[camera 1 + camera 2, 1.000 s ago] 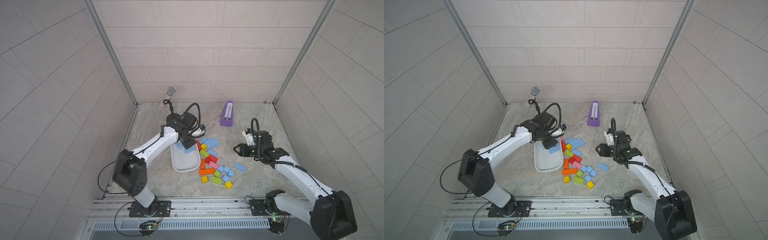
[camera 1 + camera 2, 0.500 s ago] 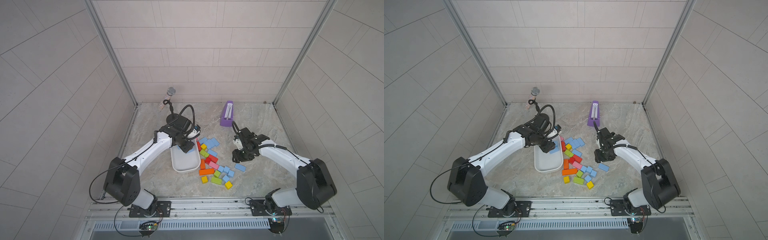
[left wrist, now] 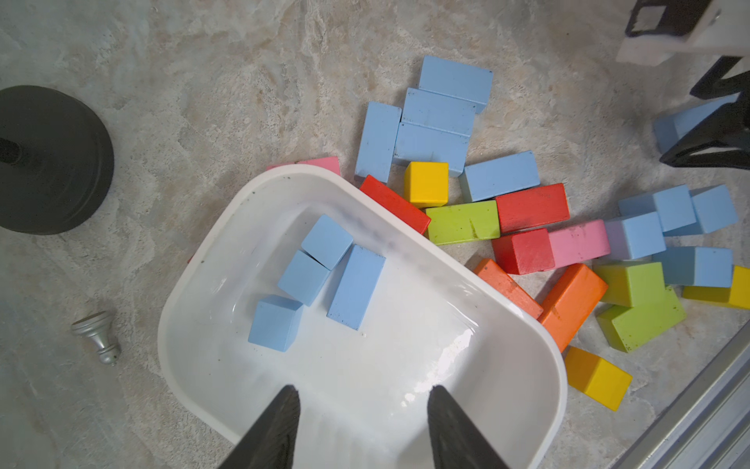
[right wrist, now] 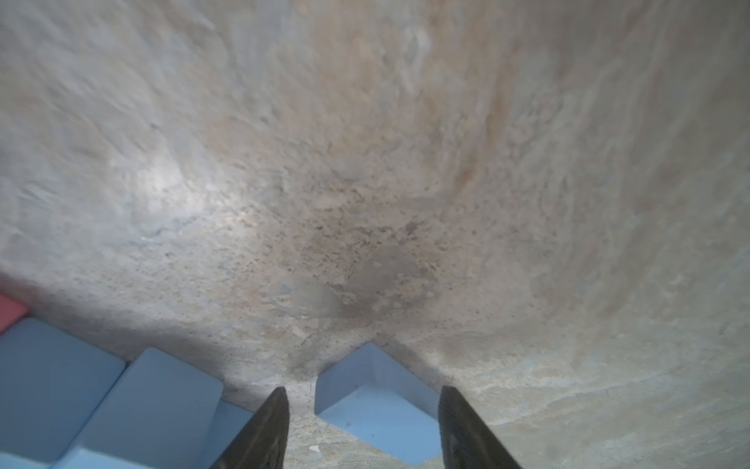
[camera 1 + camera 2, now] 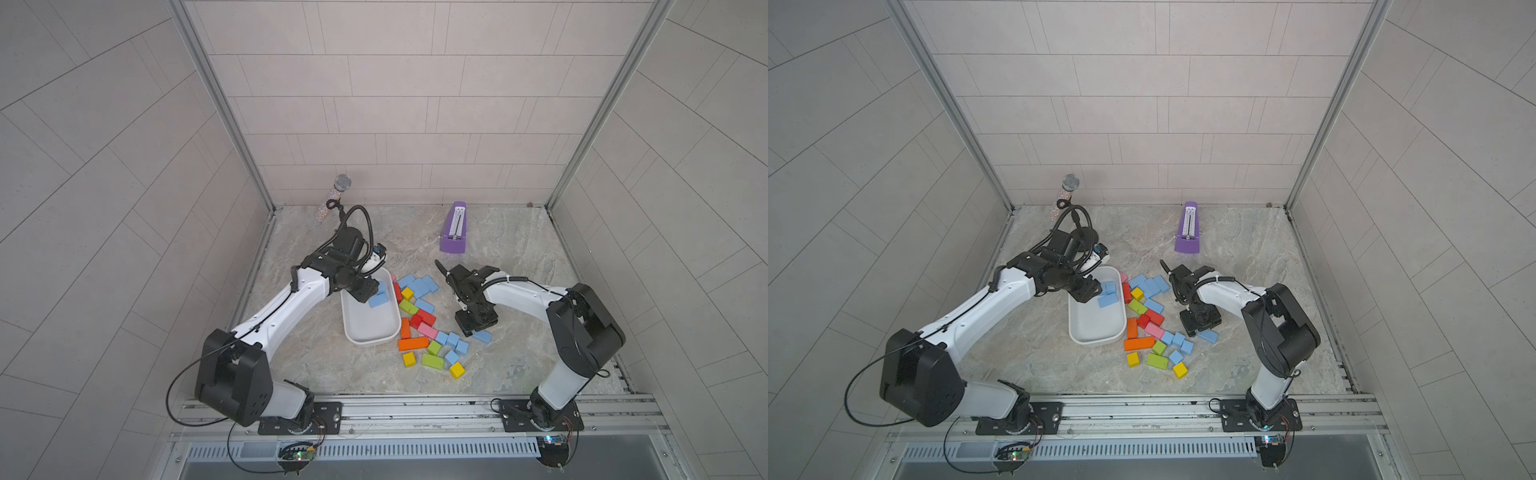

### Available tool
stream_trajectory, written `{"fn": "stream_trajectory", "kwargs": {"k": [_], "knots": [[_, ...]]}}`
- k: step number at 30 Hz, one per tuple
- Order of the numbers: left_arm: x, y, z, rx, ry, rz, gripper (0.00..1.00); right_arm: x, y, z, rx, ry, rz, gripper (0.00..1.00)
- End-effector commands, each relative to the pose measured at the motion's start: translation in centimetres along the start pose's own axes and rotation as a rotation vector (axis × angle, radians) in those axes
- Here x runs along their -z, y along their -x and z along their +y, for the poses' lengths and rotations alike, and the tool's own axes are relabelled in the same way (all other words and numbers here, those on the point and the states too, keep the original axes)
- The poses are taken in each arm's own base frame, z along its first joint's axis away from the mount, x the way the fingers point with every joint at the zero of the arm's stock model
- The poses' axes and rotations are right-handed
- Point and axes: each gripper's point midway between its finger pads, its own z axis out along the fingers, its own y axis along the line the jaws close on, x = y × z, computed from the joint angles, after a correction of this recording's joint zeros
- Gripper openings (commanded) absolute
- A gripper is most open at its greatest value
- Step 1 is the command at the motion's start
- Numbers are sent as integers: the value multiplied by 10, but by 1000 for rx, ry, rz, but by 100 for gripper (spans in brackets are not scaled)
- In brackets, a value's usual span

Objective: Pick out the blue building blocks
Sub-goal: Pick up the building block from the center of the board.

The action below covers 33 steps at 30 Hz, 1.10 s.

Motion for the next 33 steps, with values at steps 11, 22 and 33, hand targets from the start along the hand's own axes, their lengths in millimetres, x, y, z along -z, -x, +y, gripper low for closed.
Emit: {"fn": "stream_trajectory", "kwargs": {"k": [11,22,33], "knots": [[-7,2,-16,55,-109,-41,56,-5,-8,-8,-42,1,38,20],[2,32,-72,192,-512,-242,58,131,41,45,44,376,-608,17],[32,65,-103,217,-847,-572,59,280,22,96,380,809,-1274,16]]}}
